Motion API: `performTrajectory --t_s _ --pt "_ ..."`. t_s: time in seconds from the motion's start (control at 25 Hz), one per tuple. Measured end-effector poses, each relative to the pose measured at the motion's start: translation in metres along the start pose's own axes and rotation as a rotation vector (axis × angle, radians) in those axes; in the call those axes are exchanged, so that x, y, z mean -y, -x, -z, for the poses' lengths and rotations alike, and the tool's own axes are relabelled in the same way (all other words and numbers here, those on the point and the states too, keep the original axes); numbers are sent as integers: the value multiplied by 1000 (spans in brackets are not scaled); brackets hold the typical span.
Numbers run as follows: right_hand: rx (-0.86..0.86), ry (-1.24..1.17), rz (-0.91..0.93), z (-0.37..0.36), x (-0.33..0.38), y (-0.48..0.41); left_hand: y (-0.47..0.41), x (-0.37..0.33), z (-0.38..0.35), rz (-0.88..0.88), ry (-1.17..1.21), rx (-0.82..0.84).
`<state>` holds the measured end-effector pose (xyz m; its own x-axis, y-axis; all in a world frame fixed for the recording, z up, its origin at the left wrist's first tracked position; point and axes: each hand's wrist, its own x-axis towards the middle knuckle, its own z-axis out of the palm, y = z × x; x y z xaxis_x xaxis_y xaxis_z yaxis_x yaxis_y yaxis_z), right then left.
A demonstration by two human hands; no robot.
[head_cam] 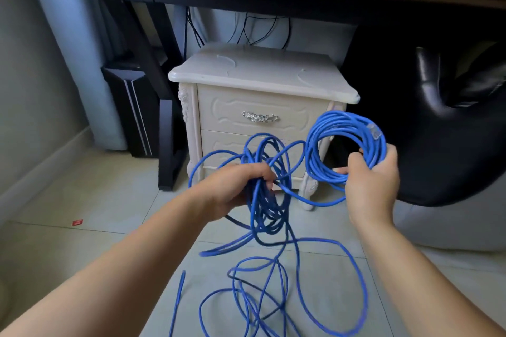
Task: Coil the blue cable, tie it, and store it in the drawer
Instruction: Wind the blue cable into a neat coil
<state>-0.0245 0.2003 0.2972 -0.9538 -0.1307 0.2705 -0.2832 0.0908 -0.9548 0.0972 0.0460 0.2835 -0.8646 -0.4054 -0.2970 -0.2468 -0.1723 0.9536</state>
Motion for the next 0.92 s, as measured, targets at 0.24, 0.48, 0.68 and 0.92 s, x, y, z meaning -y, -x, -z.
performTrajectory --t_s 0.24,0.48,0.68,0.92 --pt "57 87 148 0 5 11 6 -3 2 -191 71 -188" --pt "230 296 210 -3 1 13 4 -10 9 -168 582 -68" --pt "318 359 88 2 5 5 7 -11 21 -124 864 254" --pt "462 326 -35 1 8 0 7 -17 8 -175 470 124"
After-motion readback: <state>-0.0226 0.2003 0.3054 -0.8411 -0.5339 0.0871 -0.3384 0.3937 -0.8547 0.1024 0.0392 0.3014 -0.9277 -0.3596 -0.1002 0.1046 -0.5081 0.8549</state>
